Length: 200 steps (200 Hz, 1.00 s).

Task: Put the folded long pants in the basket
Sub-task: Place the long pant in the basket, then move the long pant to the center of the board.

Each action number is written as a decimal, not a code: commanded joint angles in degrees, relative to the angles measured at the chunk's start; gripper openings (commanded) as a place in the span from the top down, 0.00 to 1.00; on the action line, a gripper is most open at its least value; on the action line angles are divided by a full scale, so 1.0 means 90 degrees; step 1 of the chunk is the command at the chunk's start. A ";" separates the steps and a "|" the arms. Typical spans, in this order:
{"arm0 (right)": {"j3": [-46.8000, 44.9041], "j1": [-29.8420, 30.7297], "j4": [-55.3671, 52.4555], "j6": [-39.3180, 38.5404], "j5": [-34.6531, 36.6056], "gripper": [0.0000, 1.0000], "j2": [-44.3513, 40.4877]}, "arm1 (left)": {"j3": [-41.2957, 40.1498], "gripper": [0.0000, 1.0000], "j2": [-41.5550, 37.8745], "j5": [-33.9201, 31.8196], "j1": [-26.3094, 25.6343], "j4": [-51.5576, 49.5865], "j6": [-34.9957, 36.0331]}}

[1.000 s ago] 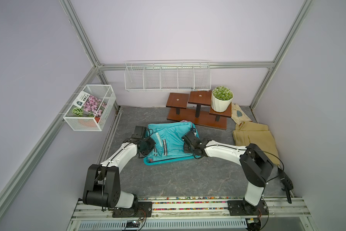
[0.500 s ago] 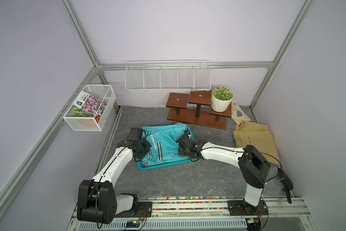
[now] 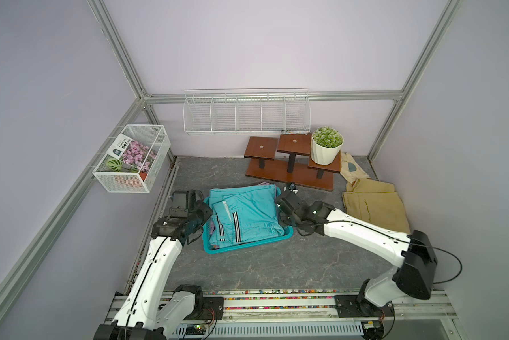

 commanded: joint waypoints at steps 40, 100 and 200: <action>-0.1453 -0.1459 -0.0592 -0.0304 0.0412 0.19 -0.2575 | 0.1243 0.76 0.1014 -0.0373 -0.3756 0.1414 0.0033; -0.2634 -0.3489 -0.1329 0.0121 0.0606 0.02 -0.5560 | 0.2483 0.08 0.4549 0.0557 -0.4887 0.4247 -0.0358; -0.2524 -0.3809 -0.2228 0.0392 0.1666 0.01 -0.7700 | 0.6903 0.05 0.9023 0.1348 -0.5259 0.3812 -0.0920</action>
